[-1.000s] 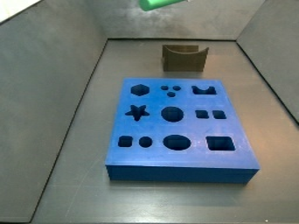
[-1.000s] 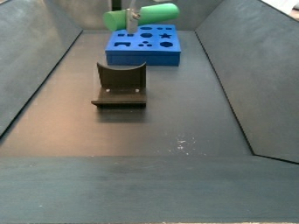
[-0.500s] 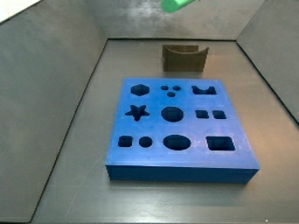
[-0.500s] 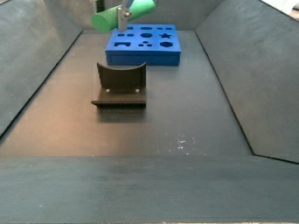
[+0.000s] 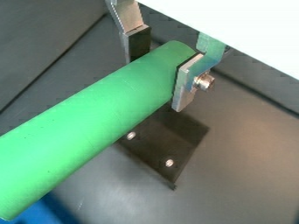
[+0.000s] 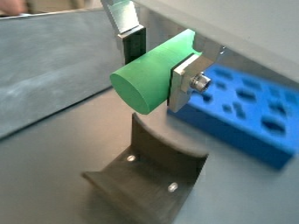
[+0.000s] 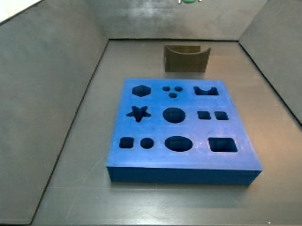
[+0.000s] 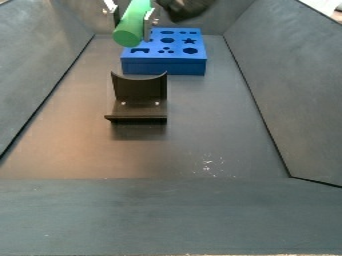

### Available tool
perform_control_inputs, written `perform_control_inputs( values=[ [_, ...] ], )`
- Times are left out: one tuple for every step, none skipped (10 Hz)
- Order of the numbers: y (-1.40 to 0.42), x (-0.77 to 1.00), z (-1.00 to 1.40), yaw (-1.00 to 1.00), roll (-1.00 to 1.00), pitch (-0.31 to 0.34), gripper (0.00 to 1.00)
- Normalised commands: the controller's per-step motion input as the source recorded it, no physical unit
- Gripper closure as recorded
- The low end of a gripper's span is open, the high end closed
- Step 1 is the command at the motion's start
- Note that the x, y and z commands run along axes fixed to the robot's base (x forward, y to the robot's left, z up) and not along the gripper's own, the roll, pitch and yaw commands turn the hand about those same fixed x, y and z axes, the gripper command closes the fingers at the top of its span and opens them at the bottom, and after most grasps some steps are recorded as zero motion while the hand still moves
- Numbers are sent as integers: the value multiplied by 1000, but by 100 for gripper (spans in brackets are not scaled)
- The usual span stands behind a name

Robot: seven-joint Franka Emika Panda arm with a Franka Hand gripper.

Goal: Pick up the oval object. Move up. Place the oval object on the fixture. Regrasp the oval object. Move to above the board. Insert the oval object.
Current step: Place the oval object on the fixture.

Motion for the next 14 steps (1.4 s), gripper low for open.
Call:
perform_control_inputs(
  values=[
    [39,35,2,626,-781,564,100],
    [40,58,-5,453,-652,573,100],
    [38,97,-13,181,-431,551,100],
    [33,95,-2,1,-298,470,100],
    [39,80,-4,-89,-228,386,100],
    [36,74,-1,-123,-187,331,100],
    [27,73,4,-144,-112,228,100],
    [67,116,-1000,-203,-1000,55,100],
    [73,123,-1000,-208,-1000,18,100],
    [84,129,-1000,-211,-1000,17,100],
    [83,139,-1000,-205,-1000,16,100],
    [87,144,-1000,-207,-1000,9,100],
    [96,153,-1000,-190,-893,-11,100],
    [102,163,-1000,-159,-722,-24,100]
  ],
)
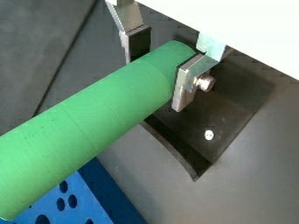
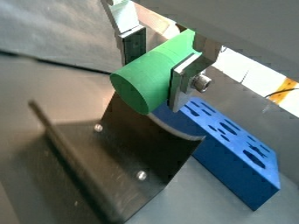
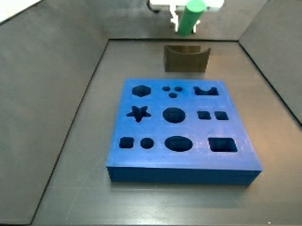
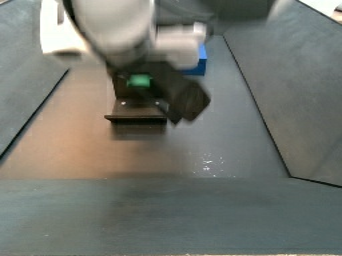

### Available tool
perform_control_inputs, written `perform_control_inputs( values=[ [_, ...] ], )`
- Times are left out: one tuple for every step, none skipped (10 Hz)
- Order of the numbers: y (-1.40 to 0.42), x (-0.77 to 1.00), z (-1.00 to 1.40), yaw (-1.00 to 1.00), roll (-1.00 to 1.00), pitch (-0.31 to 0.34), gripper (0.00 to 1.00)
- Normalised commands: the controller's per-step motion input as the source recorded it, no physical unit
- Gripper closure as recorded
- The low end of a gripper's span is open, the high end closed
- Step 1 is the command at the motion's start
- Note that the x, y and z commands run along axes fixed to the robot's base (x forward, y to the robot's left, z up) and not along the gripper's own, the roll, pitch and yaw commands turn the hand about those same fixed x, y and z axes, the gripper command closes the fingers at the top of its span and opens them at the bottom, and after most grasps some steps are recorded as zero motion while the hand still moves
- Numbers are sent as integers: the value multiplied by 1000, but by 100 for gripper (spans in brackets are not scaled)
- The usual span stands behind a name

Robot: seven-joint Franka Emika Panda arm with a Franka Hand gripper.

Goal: Pick up the oval object. Move up. Place the oval object on the fixture. Regrasp the oval object. Move to above the board. Insert the oval object.
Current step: Place the oval object on the fixture.

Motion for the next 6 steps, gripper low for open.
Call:
perform_control_inputs(
  values=[
    [111,175,-1000,-118,-495,-30,100],
    [117,183,-1000,-103,-382,-30,100],
    [90,164,-844,-73,-228,-23,100],
    [75,126,-637,-60,-182,-23,100],
    [62,95,-378,-46,-147,-27,100],
    [51,82,-208,-37,-131,-35,100]
  ],
)
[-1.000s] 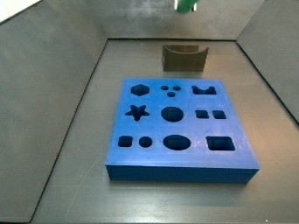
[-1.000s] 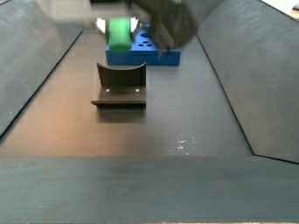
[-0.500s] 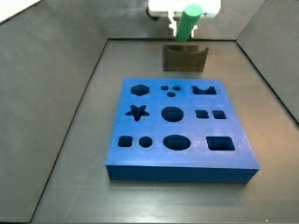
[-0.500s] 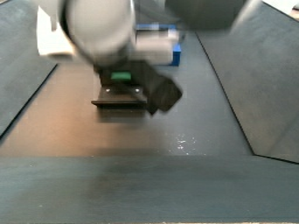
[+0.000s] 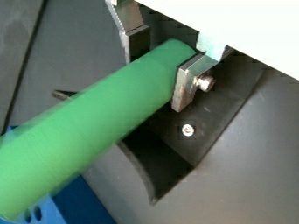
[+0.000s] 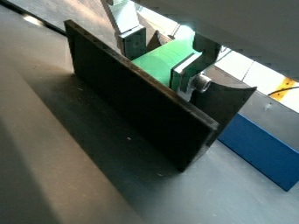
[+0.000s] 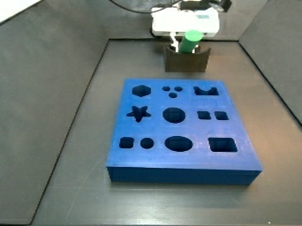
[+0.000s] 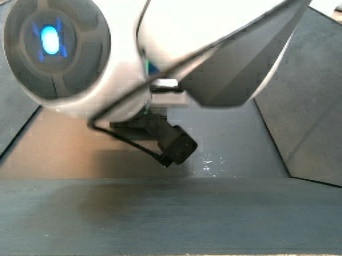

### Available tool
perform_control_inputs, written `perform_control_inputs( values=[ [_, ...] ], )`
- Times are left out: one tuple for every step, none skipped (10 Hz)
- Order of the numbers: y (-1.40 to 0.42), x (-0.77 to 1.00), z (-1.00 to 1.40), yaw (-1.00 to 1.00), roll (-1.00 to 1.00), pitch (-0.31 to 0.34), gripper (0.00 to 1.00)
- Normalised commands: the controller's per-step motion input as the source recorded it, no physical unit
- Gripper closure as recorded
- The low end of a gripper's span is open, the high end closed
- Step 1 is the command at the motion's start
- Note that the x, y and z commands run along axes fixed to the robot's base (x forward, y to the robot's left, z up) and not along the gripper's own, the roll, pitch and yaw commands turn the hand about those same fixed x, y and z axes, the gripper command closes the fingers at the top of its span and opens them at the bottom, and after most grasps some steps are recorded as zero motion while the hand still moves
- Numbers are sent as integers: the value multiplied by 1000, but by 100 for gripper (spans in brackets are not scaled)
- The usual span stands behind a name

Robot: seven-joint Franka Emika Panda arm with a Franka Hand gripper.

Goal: Pick up the oval object. Move up. Place the oval object on the fixture. Regrasp the oval object. Move to above the board. Insert the oval object.
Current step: Place the oval object on the fixture, then regrasp the oval object.

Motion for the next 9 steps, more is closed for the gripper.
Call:
perform_control_inputs(
  values=[
    [0,0,0,0,0,0,0],
    [0,0,1000,-56,8,-44,0],
    [2,-4,1000,-51,9,-42,0],
    [4,-30,1000,-20,31,-32,0],
    [0,-36,1000,2,50,-28,0],
    [-4,-43,1000,18,61,-15,0],
    [0,-44,892,32,64,10,0],
    [0,-39,719,34,64,29,0],
    [-1,-39,603,33,63,43,0]
  ],
)
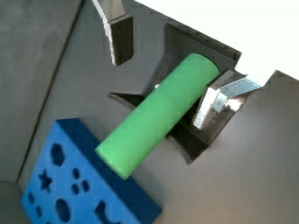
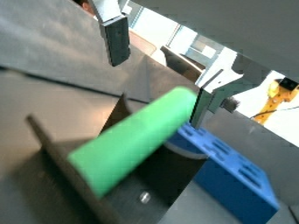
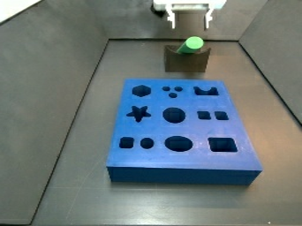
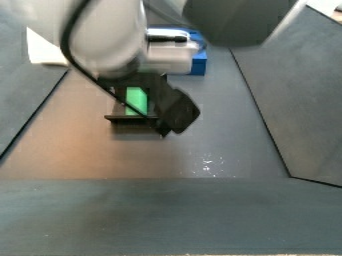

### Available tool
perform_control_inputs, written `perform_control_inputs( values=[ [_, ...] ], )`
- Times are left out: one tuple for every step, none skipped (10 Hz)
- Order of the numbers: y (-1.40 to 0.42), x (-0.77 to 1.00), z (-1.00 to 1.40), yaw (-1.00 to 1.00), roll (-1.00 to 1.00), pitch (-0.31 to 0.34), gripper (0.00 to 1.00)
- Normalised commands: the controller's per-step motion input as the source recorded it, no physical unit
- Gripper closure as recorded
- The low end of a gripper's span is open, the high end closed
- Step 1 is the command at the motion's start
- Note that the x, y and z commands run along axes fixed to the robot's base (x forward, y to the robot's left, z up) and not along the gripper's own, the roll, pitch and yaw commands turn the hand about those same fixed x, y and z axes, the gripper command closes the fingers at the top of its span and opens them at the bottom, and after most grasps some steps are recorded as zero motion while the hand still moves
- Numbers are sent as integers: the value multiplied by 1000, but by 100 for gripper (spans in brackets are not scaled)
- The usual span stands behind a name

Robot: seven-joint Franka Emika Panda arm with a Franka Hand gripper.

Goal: Pick up the oval object. Move up. Place the oval object on the fixture. Regrasp the oval object. Move to above the board. Insert the oval object.
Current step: Regrasp the oval object.

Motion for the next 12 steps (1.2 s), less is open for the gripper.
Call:
perform_control_inputs(
  values=[
    [3,-34,311,17,55,71,0],
    [3,-31,194,13,56,79,0],
    [0,-1000,0,1,-15,-106,0],
    [4,-1000,2,-11,-19,-125,0],
    [-2,-1000,25,-2,-2,-148,0],
    [-5,-1000,21,14,5,-152,0],
    [-5,-1000,13,41,23,-162,0],
    [-12,-1000,17,61,37,-169,0],
    [-19,-1000,18,82,54,-175,0],
    [-24,-1000,16,89,60,-176,0],
    [-35,-953,12,113,75,-173,0],
    [-34,-869,15,119,76,-169,0]
  ],
)
